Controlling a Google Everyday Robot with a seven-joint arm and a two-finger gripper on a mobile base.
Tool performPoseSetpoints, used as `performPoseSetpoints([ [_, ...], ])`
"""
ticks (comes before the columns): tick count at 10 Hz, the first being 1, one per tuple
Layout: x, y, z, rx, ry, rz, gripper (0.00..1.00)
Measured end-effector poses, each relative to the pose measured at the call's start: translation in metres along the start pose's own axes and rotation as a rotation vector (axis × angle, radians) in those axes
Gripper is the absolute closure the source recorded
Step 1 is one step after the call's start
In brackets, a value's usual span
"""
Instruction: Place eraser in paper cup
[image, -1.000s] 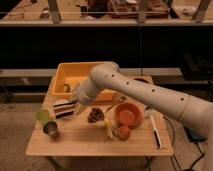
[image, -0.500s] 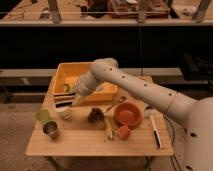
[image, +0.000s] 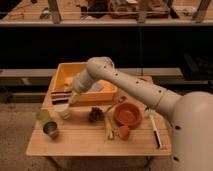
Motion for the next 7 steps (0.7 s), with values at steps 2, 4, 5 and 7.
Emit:
performPoseSetpoints([
  [2, -0.010, -0.008, 0.018, -0.035, 0.008, 0.005, 1.00],
  [4, -0.006, -0.009, 0.027, -0.054, 0.005, 0.019, 1.00],
  [5, -0.003, -0.009, 0.033, -0.066, 0.007, 0.025, 1.00],
  [7, -0.004, -0.006, 0.044, -0.085, 0.022, 0.015, 1.00],
])
